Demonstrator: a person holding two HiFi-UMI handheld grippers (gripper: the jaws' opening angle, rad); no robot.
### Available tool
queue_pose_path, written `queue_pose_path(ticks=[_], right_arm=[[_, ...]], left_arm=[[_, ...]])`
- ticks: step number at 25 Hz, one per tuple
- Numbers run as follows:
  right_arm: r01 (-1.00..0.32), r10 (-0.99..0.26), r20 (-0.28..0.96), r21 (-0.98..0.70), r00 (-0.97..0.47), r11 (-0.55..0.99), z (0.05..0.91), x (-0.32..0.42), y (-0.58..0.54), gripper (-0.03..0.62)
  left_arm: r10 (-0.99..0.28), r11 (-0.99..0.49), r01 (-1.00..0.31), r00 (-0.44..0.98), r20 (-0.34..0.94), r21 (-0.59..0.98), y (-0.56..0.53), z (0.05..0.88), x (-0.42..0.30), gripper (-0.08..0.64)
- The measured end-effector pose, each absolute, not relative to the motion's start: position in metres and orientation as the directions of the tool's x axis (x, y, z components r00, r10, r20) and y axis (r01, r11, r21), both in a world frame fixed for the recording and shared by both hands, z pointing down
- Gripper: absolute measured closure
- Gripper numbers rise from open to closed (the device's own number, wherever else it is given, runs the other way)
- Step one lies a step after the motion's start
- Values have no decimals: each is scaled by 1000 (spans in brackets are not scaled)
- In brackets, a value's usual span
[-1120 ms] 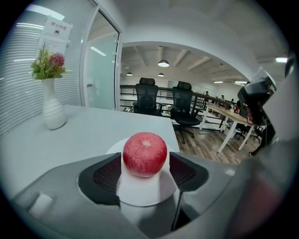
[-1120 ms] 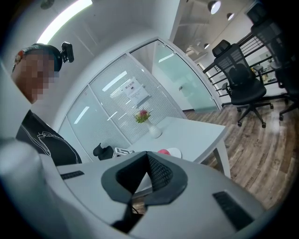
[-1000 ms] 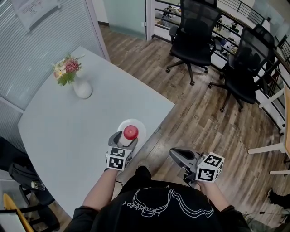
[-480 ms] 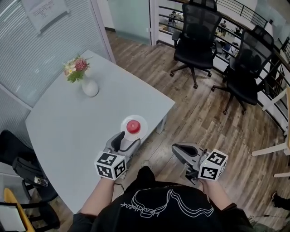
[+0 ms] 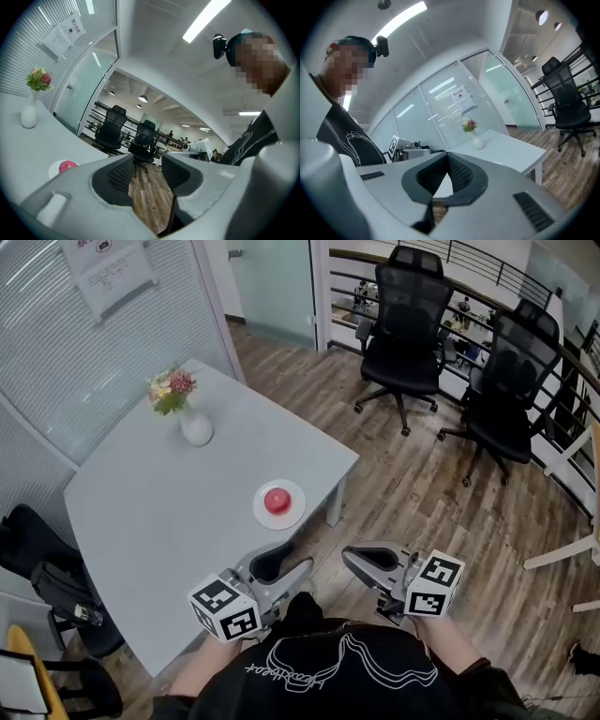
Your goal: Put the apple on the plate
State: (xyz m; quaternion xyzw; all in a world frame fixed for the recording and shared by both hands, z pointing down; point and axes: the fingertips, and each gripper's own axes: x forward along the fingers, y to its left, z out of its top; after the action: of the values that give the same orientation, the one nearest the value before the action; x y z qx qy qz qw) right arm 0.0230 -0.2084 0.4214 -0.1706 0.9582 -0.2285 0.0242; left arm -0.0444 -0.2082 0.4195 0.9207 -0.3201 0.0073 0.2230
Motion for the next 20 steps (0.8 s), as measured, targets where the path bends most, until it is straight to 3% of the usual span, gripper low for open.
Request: queue_pose_path(ticks=[3, 6, 11, 20], right_arm=[[-300, -328, 15, -445, -945, 844, 415, 26, -200, 583], [-296, -328, 7, -449, -945, 843, 410, 29, -193, 583], [-284, -310, 14, -436, -951, 854, 407, 31, -183, 584], [-277, -295, 23, -423, -955, 863, 405, 22, -176, 584]], left_arm=[[-559, -723, -562, 818, 139, 402, -191, 412, -34, 455], [-537, -747, -546, 832, 140, 380, -177, 406, -28, 497], [-543, -762, -549, 831, 123, 343, -167, 397, -21, 538], [-551, -772, -549, 829, 92, 321, -160, 386, -26, 545]])
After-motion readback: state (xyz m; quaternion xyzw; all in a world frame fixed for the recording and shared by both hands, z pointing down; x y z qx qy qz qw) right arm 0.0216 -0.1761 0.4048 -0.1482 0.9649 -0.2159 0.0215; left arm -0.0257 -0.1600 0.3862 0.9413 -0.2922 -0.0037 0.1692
